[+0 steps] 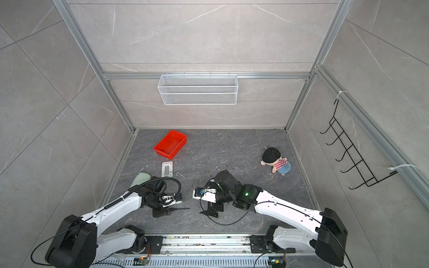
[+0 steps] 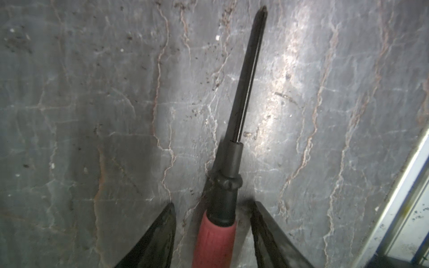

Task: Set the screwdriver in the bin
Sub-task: 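Close the left gripper on the screwdriver's red handle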

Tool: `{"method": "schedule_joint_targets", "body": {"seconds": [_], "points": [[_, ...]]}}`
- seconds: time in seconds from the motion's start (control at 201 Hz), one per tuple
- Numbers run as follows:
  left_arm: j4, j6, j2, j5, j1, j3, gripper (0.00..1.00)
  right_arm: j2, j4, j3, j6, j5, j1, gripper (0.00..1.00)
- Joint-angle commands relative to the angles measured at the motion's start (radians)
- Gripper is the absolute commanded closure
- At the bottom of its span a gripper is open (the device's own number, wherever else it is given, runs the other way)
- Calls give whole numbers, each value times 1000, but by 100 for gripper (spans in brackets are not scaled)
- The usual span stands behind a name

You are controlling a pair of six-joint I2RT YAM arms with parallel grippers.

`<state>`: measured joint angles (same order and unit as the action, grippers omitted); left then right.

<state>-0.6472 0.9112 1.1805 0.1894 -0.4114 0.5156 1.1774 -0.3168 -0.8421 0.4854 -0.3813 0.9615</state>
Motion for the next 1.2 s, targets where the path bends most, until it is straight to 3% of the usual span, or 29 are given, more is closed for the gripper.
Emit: {"method": "schedule_joint_targets", "body": {"seconds": [0.0,0.378,0.523,0.861,1.199], "points": [[-10,11,16,9,-9,-3,49,7,7,-21,-23,10,7,1],[-25,6,23,16,-15,-5,82,-7,18,-6,-47,28,8,1],[-25,5,6,19,-17,-13,100,-18,22,-1,-55,37,11,1],[-55,4,-48,25,-18,8,100,-25,51,3,-105,63,20,1],[-115,-137,-65,61,-18,141,100,-11,66,-8,-124,81,26,1]]}}
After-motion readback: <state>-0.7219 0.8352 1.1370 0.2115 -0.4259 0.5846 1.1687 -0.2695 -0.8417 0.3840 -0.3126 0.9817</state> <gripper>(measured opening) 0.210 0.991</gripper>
